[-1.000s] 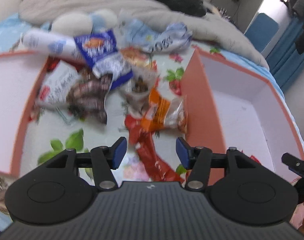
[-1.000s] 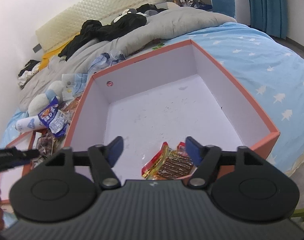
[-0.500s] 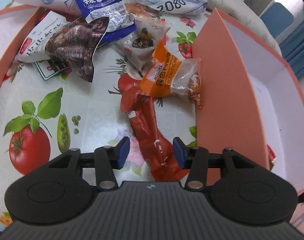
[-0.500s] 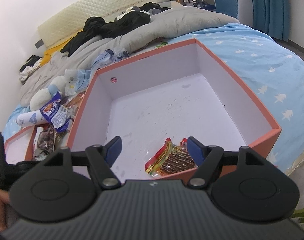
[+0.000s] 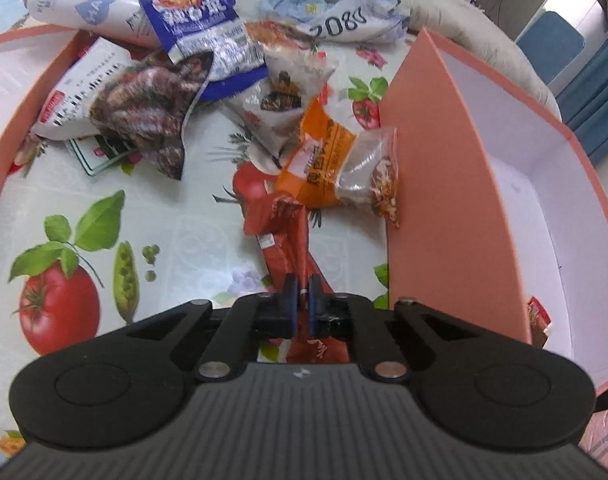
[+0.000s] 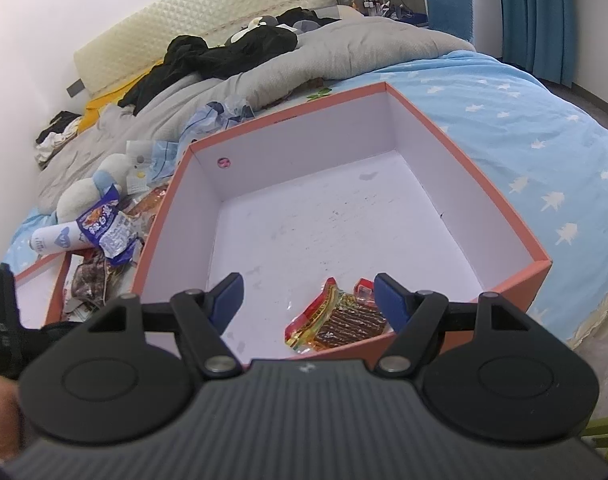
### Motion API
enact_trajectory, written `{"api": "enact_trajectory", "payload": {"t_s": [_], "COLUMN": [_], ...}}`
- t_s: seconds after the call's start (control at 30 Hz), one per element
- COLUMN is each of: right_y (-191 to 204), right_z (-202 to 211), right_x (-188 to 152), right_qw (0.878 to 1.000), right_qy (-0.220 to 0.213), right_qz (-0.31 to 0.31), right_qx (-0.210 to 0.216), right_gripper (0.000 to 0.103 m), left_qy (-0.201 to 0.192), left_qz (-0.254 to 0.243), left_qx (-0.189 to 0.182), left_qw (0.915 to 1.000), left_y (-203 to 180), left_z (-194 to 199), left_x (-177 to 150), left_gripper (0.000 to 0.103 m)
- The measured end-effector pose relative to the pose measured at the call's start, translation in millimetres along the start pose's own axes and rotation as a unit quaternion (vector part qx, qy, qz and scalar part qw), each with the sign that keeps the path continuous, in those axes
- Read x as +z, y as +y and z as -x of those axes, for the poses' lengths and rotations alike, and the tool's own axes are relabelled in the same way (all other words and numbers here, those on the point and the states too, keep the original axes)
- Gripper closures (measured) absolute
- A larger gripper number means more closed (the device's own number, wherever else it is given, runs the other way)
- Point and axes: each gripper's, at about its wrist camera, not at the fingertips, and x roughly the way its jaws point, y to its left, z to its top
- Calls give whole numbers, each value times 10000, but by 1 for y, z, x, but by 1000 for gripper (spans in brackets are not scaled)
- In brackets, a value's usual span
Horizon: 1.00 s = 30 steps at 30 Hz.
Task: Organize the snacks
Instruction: 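Carry the red sausage into the pink box and open the left tool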
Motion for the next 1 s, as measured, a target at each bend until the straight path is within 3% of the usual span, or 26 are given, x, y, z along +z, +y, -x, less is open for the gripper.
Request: {"api": "enact_trajectory", "payload": {"t_s": [0.37, 0.73, 1.0], "right_y": [6, 4, -6], "right_z": [-2, 3, 8], "right_x": [2, 9, 12], "right_qw": [10000, 9998, 9997], "right_qy": [-26, -148, -215], "right_qz": [57, 100, 15], "right_qx": [57, -16, -124], "right_gripper": [29, 29, 29], "left_qy": [-552, -1155, -1002], "left_qz": [135, -841, -1461], "left_qx": [-233, -849, -1254], "left_qw": [9981, 9861, 9762], "left_y": [2, -62, -124], "left_z": [59, 125, 114], "left_x": [16, 46, 37], "left_gripper": [99, 99, 99]}}
